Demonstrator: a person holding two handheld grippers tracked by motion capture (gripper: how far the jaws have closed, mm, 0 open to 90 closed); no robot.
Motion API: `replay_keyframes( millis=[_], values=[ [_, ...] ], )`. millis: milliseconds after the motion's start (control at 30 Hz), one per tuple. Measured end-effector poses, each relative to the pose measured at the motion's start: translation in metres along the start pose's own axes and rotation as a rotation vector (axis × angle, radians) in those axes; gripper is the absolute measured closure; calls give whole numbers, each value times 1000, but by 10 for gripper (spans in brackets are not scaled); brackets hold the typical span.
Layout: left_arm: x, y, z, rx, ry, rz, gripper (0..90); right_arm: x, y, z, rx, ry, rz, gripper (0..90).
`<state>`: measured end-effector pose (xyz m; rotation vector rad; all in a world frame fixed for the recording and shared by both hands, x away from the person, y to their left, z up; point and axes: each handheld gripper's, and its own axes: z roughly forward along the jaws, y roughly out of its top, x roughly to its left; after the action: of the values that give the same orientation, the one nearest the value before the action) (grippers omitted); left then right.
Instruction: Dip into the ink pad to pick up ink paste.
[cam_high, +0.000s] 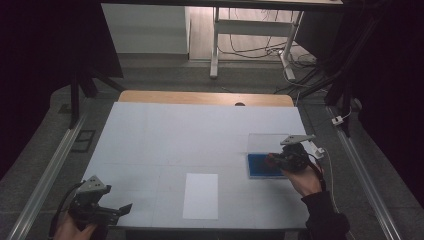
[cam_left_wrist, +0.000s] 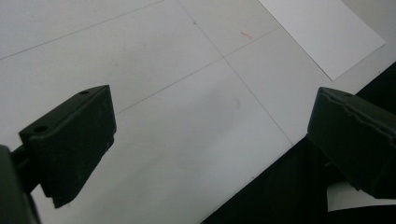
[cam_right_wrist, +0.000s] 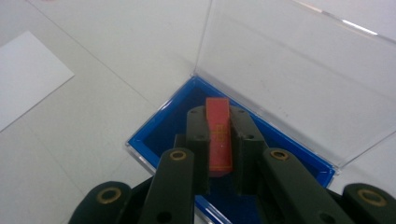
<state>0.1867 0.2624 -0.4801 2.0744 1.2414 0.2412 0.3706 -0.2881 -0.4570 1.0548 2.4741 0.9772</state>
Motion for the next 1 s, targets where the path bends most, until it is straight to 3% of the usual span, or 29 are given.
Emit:
replay_keyframes(
  millis=[333,1000],
  values=[
    [0,0,0,1,0,4,18,2,0,11,19,-22,6,798],
    [0,0,1,4,-1,0,21,6,-5,29,76,-43,-33,800]
  ],
)
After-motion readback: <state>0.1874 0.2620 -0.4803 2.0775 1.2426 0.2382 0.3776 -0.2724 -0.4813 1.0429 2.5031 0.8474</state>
